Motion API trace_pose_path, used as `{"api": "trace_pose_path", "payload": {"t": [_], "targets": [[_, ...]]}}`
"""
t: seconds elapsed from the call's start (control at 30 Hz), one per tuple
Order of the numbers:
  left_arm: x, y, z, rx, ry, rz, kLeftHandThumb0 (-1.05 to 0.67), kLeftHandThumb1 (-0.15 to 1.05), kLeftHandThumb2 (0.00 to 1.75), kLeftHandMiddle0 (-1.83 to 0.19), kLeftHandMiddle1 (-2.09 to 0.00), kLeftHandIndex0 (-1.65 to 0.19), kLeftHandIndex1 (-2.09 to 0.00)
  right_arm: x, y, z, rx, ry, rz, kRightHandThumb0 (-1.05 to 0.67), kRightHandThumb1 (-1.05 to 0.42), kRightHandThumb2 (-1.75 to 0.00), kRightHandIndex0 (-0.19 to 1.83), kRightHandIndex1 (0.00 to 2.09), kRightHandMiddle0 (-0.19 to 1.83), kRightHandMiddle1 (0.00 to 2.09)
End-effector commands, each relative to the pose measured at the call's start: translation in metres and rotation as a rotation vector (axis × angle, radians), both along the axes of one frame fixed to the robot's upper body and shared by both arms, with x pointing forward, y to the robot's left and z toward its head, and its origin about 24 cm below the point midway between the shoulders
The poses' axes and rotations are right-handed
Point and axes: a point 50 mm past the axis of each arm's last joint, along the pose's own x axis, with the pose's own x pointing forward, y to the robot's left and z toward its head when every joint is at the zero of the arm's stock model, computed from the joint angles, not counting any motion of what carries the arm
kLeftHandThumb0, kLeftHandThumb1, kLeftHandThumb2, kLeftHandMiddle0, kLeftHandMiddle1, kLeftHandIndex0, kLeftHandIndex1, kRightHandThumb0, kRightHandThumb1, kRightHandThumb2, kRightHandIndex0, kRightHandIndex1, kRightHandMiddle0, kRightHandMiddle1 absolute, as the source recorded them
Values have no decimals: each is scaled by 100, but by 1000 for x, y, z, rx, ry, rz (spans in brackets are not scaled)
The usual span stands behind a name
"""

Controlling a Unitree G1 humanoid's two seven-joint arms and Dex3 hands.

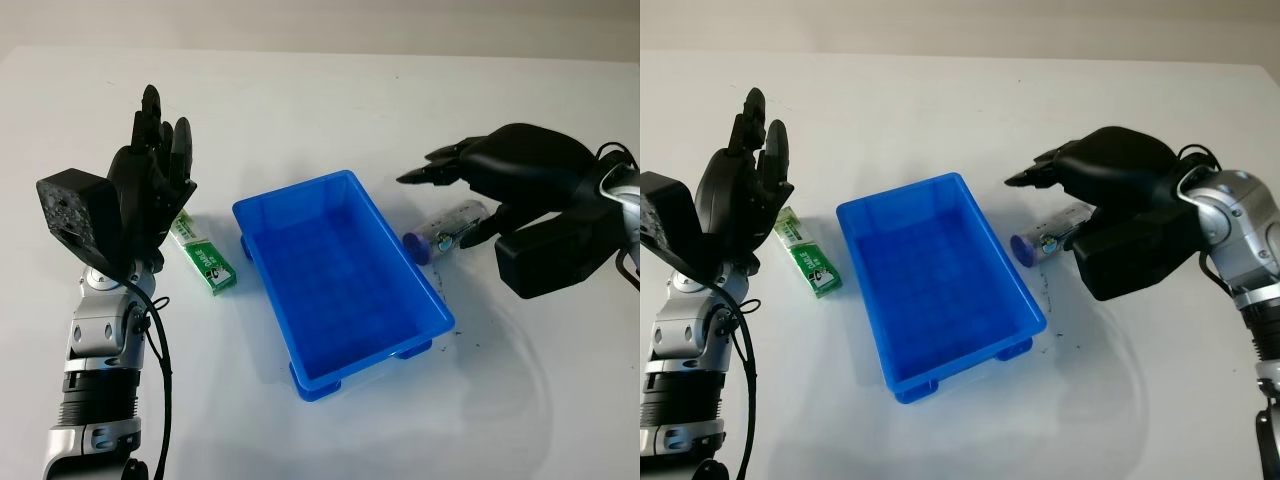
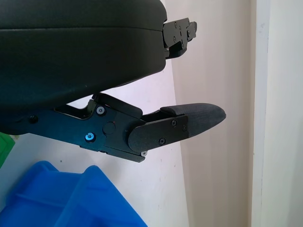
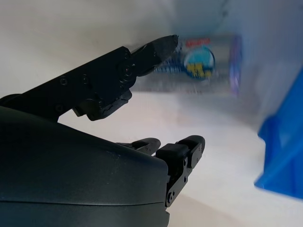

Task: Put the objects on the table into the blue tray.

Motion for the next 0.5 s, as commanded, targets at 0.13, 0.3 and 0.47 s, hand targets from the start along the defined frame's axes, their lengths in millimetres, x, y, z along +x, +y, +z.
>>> {"api": "trace_pose_path", "payload": {"t": [0.13, 0.3, 0.47], "targets": [[1, 1, 4, 12, -1, -3, -72, 105, 61, 17, -5, 16, -6, -4, -7, -13, -59, 19, 25, -31, -82, -7, 46, 14, 51, 10], [1, 1, 4, 16, 0, -3, -71, 105, 61, 17, -5, 16, -6, -7, -10, -27, -96, 14, 39, -31, -90, -6, 38, 73, 30, 89], [1, 1, 4, 27, -2, 1, -72, 105, 61, 17, -5, 16, -6, -5, -10, -39, -129, 23, 24, -35, -95, -6, -5, 186, -5, 180]]}}
